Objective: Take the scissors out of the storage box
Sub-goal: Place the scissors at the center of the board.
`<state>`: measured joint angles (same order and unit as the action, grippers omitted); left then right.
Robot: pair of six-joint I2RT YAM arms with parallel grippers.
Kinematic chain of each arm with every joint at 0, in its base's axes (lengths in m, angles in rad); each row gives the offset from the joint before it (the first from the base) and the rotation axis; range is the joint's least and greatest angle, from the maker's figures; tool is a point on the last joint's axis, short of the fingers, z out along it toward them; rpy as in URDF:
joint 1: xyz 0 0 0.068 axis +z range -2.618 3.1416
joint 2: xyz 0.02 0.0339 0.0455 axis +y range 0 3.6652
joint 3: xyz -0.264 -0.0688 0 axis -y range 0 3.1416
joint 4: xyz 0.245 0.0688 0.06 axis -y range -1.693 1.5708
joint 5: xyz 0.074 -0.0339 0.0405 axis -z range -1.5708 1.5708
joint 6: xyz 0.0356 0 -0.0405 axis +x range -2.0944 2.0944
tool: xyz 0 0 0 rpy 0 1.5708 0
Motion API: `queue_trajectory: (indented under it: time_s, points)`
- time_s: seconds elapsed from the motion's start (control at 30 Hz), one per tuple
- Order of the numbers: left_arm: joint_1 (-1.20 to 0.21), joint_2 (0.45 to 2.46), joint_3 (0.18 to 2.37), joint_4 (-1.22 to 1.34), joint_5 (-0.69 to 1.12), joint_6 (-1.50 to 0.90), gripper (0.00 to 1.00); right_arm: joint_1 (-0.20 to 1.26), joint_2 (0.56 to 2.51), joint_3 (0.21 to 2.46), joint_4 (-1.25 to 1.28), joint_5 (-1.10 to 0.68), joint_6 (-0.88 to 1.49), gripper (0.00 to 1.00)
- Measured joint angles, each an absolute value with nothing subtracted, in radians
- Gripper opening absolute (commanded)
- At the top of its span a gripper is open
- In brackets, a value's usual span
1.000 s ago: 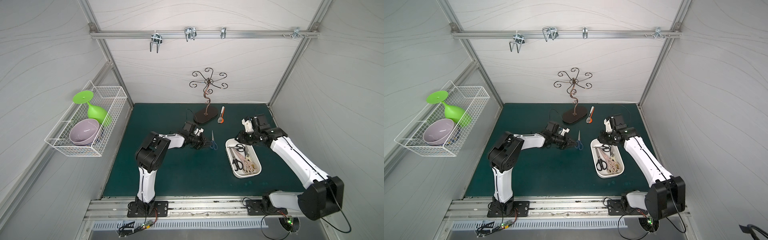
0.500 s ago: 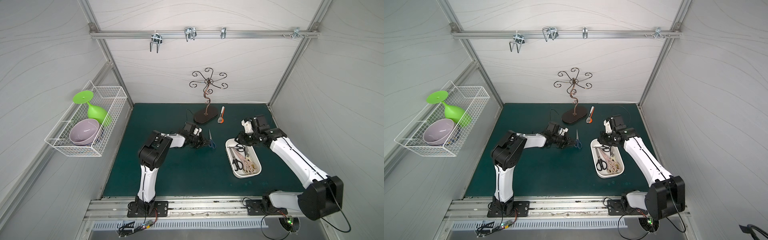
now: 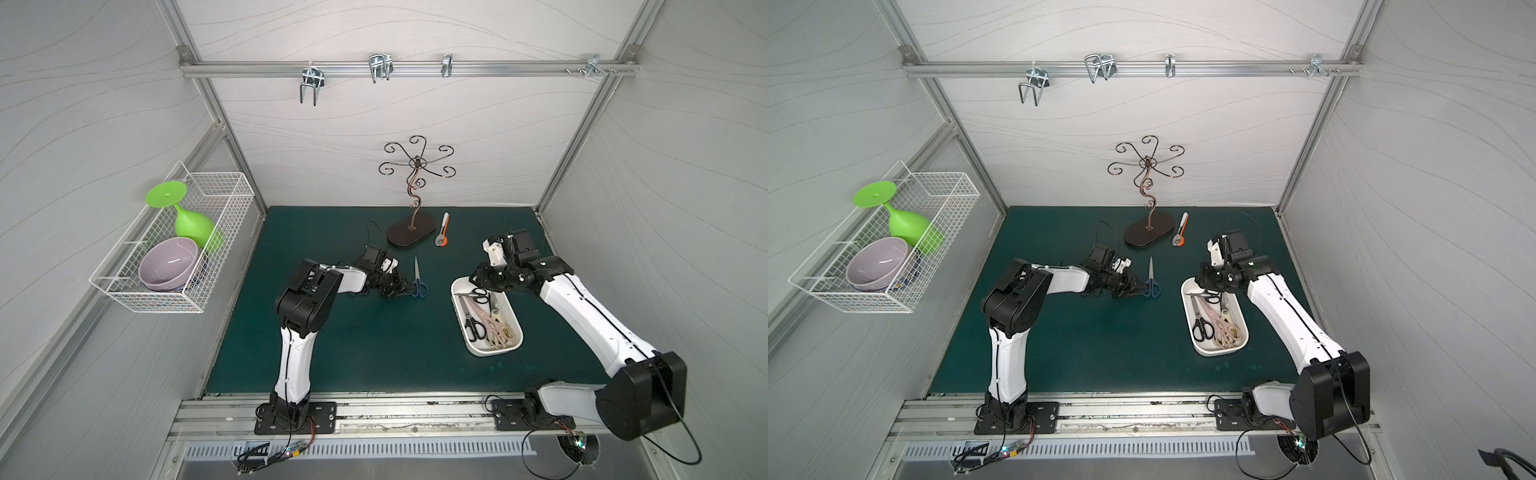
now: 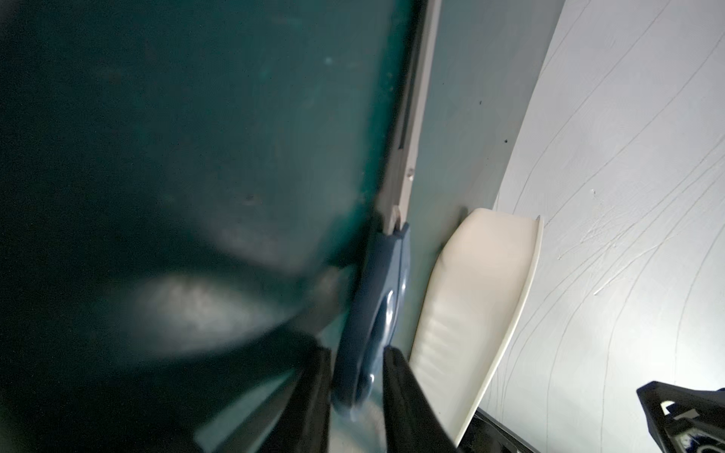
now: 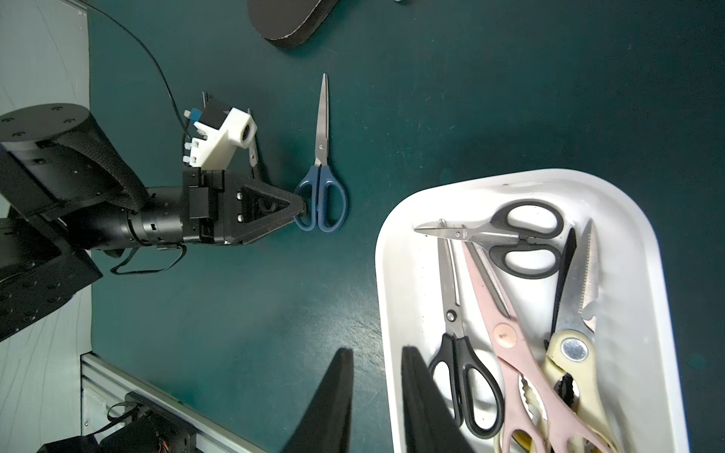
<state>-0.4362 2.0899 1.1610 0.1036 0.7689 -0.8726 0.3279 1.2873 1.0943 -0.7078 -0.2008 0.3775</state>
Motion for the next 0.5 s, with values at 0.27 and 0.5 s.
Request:
queue_trajectory:
  time_s: [0.27, 0.5]
  points:
    - [-0.425, 2.084, 1.185, 0.090, 0.809, -0.850, 0.69, 0.328, 1.288, 1.094, -0.709, -0.200, 0.377, 0.27]
    - [-0.424, 2.057, 1.221, -0.049, 0.772, -0.811, 0.71, 0.328, 1.295, 1.094, -0.712, -0.181, 0.373, 0.26]
